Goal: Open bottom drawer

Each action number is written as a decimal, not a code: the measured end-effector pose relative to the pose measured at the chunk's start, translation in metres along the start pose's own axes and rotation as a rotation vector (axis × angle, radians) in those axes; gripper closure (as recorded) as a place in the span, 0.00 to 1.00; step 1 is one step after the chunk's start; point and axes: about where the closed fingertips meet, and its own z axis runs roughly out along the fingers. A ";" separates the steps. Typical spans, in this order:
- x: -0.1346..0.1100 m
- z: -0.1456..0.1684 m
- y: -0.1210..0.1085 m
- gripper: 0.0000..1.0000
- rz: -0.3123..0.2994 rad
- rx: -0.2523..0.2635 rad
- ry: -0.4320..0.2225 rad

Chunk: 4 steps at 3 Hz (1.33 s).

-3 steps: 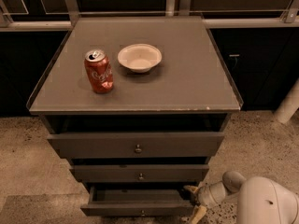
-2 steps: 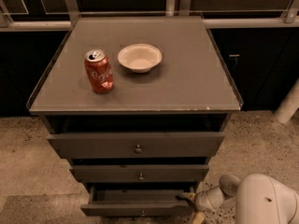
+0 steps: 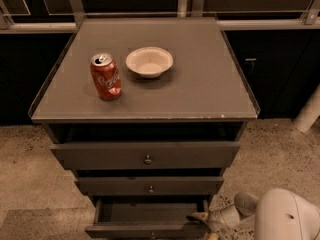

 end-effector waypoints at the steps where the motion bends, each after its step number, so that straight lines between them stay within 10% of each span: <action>1: 0.000 0.018 0.028 0.00 0.004 -0.059 -0.076; 4: -0.003 0.028 0.080 0.00 -0.001 -0.098 -0.171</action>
Offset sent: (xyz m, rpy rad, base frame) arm -0.1614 0.0646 0.0162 0.4513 0.1255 0.0508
